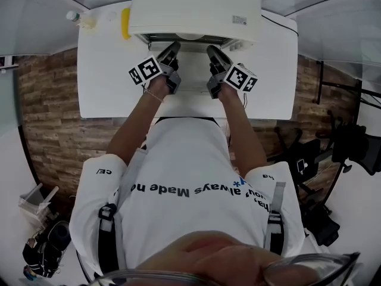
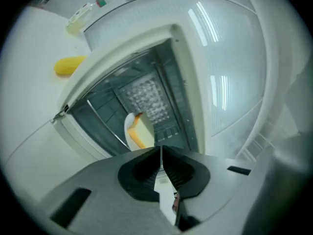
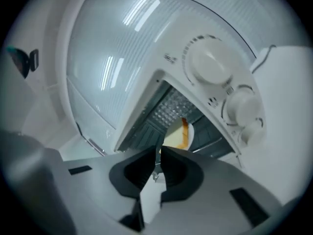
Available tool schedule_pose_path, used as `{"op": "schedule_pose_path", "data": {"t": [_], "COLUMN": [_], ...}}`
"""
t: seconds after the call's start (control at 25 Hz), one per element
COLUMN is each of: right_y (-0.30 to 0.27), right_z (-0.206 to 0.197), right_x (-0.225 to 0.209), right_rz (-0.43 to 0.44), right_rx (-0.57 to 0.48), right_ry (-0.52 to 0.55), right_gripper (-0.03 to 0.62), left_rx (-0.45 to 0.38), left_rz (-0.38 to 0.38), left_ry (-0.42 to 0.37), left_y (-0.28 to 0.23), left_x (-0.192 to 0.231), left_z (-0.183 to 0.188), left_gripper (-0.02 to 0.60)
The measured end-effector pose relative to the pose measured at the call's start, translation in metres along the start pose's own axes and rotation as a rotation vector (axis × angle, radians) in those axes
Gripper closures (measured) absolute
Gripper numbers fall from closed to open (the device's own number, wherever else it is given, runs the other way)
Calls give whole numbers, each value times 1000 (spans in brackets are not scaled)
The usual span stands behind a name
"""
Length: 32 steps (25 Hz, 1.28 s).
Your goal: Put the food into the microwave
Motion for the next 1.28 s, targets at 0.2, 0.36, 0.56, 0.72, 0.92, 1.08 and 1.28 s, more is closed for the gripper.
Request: {"op": "schedule_pose_path", "data": {"t": [0.2,0.36,0.56,0.72,0.92,1.08,1.28], "right_y": [13,24,42,57,75,85,96], "right_z": [15,25,35,43,53,56,57], "right_x": [40,75,113,140,172,196,221], "right_rz": [18,26,24,28,41,44,48], "right_rx": [118,173,220,211,180,184,187], "right_ry": [319,534,730,790,838,875,945], "right_gripper": [565,566,568,568,568,568,568], "left_rx": [-46,-102,-202,-261,-292,-330,-377], "left_rz": [-42,-61,-88,-112,-150,-152,-138], "left_ry": [-199,-348,-571,-730,-799,-869,-925], "left_y": [27,54,89,111,129,142,158], "left_x": [-30,-58,-102,-134,-161,-178,-197], "left_z": [-5,-7,-6,-12,-22,-29,-33], "left_gripper": [565,565,565,565,565,565,565]}}
Point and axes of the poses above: the fingertips, and each gripper's own axes: y backward along the fingers, x to its left, z out of its top, the point moved 7 cm from there along y, backward along the fingers, and after that the axes turned 14 degrees about z, right-handed, at the moved point
